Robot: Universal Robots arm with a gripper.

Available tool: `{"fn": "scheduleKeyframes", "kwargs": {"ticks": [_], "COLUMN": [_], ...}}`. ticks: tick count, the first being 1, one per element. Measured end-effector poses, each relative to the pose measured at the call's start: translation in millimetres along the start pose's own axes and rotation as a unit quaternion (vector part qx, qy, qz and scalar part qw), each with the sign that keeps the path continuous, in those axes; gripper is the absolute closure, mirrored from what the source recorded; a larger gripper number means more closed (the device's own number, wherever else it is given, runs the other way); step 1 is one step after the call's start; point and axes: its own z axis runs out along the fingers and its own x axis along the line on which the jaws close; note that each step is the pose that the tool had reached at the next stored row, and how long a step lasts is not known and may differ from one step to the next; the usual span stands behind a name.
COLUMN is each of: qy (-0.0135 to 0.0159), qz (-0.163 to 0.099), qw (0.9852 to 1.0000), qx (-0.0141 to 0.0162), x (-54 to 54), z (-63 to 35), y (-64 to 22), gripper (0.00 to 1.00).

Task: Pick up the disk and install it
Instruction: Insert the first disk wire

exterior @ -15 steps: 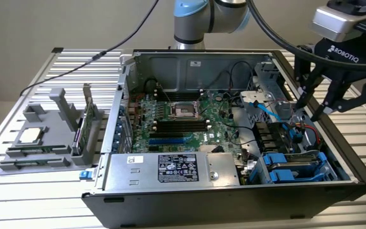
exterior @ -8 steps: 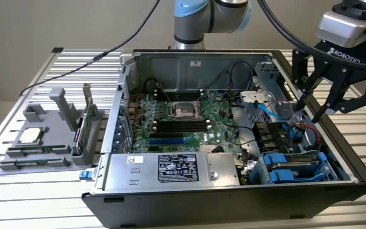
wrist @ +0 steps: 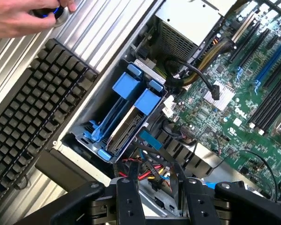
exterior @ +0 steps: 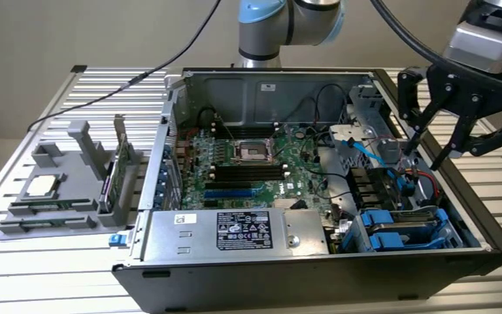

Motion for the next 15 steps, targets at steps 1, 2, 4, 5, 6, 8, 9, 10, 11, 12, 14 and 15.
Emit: {"fn": "scheduleKeyframes", "kwargs": {"ticks": [1,2,4,5,6,8,9,10,11,12,14,15], "qy": [0.0007,0.0014,0.0031,0.0041,0.0054,0.0081,0.0096,0.0111,0.0123,0.0131,0.0139,0.0142], "qz": [-0.009,-0.018,-0.036,-0.043,-0.051,-0.065,-0.071,-0.077,-0.082,-0.086,-0.091,-0.092], "qw": [1.0000,0.9998,0.9994,0.9991,0.9987,0.9978,0.9974,0.9969,0.9965,0.9962,0.9958,0.9956], "qx": [-0.0001,-0.0003,-0.0007,-0.0011,-0.0016,-0.0031,-0.0041,-0.0053,-0.0063,-0.0071,-0.0075,-0.0075], "x": [0.0,0.0,-0.1,-0.1,-0.1,-0.1,-0.1,-0.1,-0.1,-0.1,-0.2,-0.4], "z": [0.3,0.6,1.0,1.2,1.4,1.5,1.6,1.8,1.9,2.1,2.9,3.6], "y": [0.0,0.0,-0.1,-0.1,-0.1,-0.1,-0.1,-0.1,-0.1,-0.1,0.0,0.2], "gripper": [0.60,0.60,0.60,0.60,0.60,0.60,0.60,0.60,0.60,0.60,0.60,0.60]}}
